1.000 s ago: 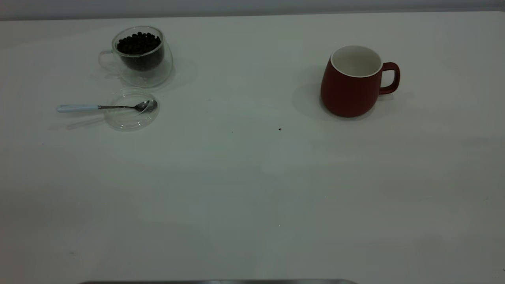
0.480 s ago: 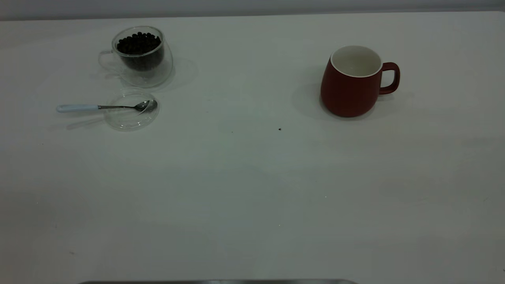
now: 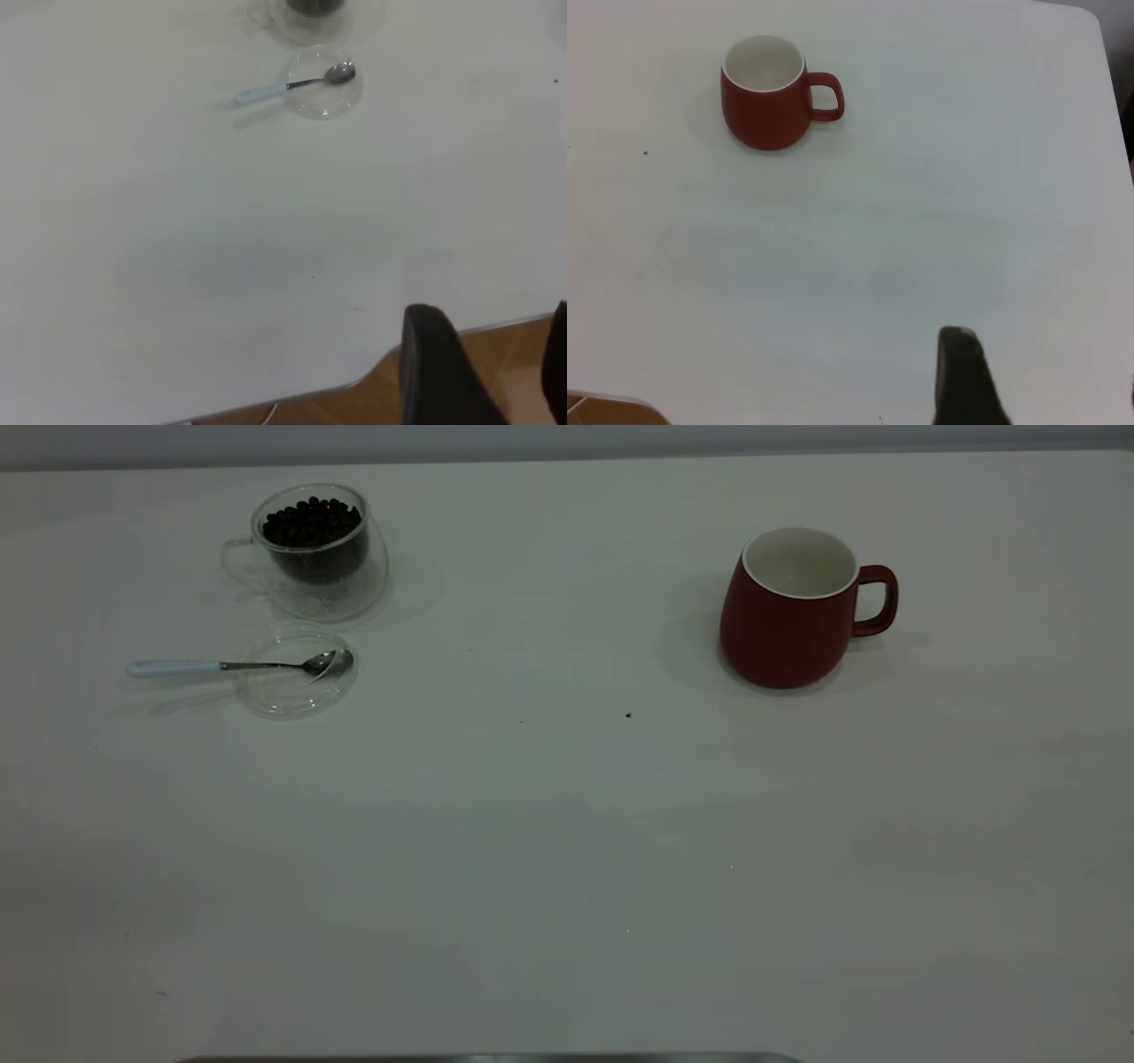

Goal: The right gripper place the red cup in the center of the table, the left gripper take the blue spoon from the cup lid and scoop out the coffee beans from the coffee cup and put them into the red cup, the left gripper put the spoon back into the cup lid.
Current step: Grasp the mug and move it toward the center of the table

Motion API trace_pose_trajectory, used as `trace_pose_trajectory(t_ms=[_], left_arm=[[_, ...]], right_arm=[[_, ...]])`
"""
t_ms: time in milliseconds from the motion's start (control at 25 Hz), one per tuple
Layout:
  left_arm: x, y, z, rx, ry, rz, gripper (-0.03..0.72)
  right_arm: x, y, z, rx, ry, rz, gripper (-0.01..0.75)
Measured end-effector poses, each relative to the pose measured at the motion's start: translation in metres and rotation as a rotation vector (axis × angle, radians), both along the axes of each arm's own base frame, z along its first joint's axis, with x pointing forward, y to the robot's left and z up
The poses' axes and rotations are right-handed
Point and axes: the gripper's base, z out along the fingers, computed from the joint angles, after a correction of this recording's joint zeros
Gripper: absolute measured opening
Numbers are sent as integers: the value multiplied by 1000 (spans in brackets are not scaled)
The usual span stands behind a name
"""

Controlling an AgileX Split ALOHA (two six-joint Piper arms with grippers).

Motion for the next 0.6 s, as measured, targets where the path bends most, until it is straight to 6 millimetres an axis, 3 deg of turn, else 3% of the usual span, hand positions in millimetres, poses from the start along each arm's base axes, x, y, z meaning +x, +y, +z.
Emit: trace_pose_trajectory(t_ms=[600], left_arm=[[0, 0, 0, 0, 0, 0, 354]], right_arm=[[-1, 9, 1, 87, -2, 64, 478]])
